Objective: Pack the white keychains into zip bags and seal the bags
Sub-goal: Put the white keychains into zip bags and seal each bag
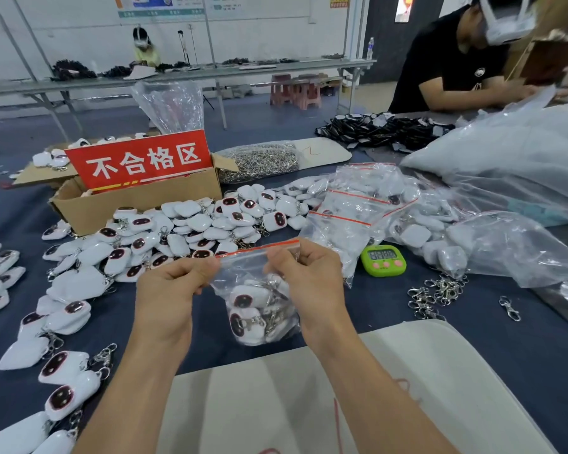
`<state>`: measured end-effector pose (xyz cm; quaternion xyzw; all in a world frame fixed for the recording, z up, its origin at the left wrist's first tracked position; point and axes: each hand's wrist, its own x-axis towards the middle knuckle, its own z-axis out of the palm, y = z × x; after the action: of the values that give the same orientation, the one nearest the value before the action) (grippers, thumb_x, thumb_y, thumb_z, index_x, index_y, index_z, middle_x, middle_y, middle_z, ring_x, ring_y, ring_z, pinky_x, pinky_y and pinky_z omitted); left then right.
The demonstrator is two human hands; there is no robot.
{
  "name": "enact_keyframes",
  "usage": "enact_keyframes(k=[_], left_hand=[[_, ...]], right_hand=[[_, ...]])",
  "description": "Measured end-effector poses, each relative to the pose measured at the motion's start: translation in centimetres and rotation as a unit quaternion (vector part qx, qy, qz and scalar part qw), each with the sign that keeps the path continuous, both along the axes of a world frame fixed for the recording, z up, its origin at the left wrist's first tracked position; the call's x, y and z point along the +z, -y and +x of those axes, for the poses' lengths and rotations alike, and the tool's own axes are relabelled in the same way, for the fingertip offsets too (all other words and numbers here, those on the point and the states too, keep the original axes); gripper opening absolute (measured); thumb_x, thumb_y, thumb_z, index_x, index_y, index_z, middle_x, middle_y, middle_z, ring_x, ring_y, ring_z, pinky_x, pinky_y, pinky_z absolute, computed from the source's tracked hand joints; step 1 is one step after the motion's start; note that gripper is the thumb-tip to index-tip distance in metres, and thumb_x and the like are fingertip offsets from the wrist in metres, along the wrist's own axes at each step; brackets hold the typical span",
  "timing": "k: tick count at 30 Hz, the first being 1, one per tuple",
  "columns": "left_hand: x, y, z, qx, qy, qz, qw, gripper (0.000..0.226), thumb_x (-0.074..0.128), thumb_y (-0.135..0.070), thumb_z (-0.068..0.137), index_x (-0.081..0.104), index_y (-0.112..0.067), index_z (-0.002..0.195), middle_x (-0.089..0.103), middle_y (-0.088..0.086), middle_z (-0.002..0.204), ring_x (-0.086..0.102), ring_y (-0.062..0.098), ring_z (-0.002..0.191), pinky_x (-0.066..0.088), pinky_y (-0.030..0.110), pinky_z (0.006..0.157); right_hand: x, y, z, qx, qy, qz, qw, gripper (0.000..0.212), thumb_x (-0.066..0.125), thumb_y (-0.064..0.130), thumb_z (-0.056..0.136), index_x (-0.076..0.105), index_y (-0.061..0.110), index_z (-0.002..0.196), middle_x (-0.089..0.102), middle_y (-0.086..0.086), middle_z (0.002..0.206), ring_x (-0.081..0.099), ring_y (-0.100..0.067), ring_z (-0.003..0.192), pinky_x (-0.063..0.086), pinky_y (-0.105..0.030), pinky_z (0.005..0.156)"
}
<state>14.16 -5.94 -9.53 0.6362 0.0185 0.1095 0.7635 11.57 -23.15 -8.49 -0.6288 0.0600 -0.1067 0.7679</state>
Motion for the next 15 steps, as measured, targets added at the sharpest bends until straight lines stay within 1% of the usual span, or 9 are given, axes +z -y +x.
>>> enact_keyframes(k=[3,6,8,9,11,13,15], left_hand=[[0.21,0.33,-0.09,-0.010,0.009,-0.003,1.000,0.001,0.079,-0.024,0.063,0.080,-0.024,0.063,0.069,-0.009,0.063,0.050,0.001,0.057,0.040,0.019,0.065],[0.34,0.33,-0.13,-0.017,0.005,0.000,1.000,0.010,0.081,-0.031,0.063,0.083,-0.025,0.070,0.068,-0.010,0.063,0.047,0.002,0.057,0.043,0.017,0.064],[0.28,0.32,-0.22,-0.018,0.011,0.011,1.000,0.015,0.083,-0.036,0.060,0.083,-0.026,0.071,0.067,-0.012,0.062,0.050,0.000,0.056,0.046,0.014,0.062],[0.24,0.33,-0.31,-0.019,0.015,0.013,1.000,0.013,0.083,-0.034,0.060,0.083,-0.026,0.070,0.068,-0.012,0.062,0.053,-0.001,0.055,0.047,0.013,0.060],[0.24,0.26,-0.37,-0.012,0.018,0.005,1.000,0.002,0.082,-0.023,0.064,0.081,-0.024,0.066,0.068,-0.011,0.060,0.057,-0.002,0.055,0.048,0.010,0.059],[0.24,-0.02,-0.33,-0.015,0.017,-0.008,1.000,0.012,0.078,-0.014,0.069,0.078,-0.021,0.060,0.066,-0.009,0.058,0.058,-0.001,0.056,0.048,0.011,0.060],[0.36,-0.17,-0.27,-0.039,0.023,-0.033,0.998,0.018,0.074,-0.009,0.070,0.073,-0.020,0.057,0.066,-0.005,0.059,0.062,0.005,0.061,0.051,0.013,0.065]], right_hand=[[-0.03,0.06,0.10,0.004,0.002,0.032,0.999,0.030,0.071,0.006,0.092,0.075,0.022,0.068,0.069,-0.005,0.065,0.062,-0.015,0.065,0.056,-0.036,0.074],[-0.05,0.03,0.21,-0.002,-0.006,0.053,0.999,0.028,0.072,0.008,0.093,0.075,0.021,0.068,0.069,-0.007,0.066,0.061,-0.014,0.065,0.056,-0.039,0.077],[0.04,0.02,0.16,-0.008,-0.015,0.061,0.998,0.023,0.072,0.011,0.093,0.077,0.019,0.072,0.071,-0.008,0.069,0.062,-0.016,0.068,0.057,-0.040,0.081],[0.08,0.09,0.09,-0.008,-0.017,0.074,0.997,0.023,0.071,0.011,0.093,0.077,0.018,0.072,0.071,-0.010,0.071,0.063,-0.017,0.069,0.057,-0.039,0.081],[0.23,0.29,-0.04,-0.005,-0.020,0.109,0.994,0.029,0.065,0.013,0.096,0.078,0.018,0.071,0.072,-0.012,0.074,0.064,-0.019,0.070,0.057,-0.037,0.077],[0.29,0.46,-0.09,-0.006,-0.017,0.096,0.995,0.037,0.060,0.014,0.099,0.078,0.020,0.068,0.073,-0.010,0.074,0.064,-0.020,0.072,0.057,-0.039,0.077],[0.31,0.38,-0.07,-0.010,-0.008,0.069,0.998,0.041,0.059,0.012,0.100,0.078,0.021,0.065,0.074,-0.008,0.072,0.063,-0.019,0.073,0.057,-0.042,0.084]])
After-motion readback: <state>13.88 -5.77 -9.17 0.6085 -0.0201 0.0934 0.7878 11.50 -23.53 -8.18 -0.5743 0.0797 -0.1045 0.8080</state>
